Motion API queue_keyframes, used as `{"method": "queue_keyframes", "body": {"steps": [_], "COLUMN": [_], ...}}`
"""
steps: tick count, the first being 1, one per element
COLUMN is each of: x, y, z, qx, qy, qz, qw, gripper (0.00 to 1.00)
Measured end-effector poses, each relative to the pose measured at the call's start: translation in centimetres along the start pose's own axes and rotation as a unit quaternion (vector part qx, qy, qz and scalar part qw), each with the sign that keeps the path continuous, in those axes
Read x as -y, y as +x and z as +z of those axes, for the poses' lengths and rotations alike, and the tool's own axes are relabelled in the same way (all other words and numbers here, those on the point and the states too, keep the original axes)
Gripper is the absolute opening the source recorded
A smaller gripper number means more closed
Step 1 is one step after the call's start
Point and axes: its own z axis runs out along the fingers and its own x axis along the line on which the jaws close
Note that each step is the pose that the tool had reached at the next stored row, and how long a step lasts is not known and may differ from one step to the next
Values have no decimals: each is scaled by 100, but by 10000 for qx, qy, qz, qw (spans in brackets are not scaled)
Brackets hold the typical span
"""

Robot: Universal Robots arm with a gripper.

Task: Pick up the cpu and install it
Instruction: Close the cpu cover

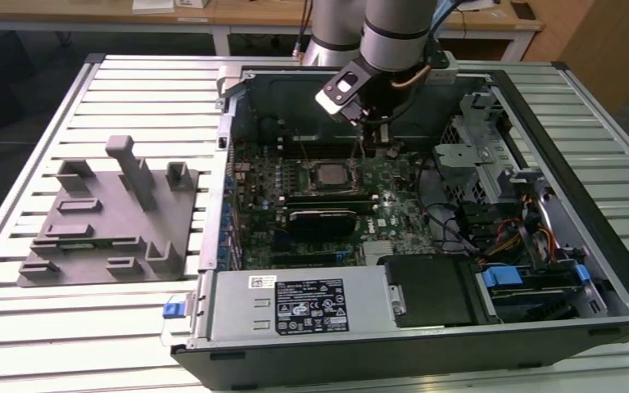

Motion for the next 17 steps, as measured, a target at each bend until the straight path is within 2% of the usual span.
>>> {"method": "queue_keyframes", "body": {"steps": [17], "x": [57], "y": [2], "z": [28], "qx": [0], "qy": [0], "qz": [0], "qw": [10000], "gripper": [11]}}
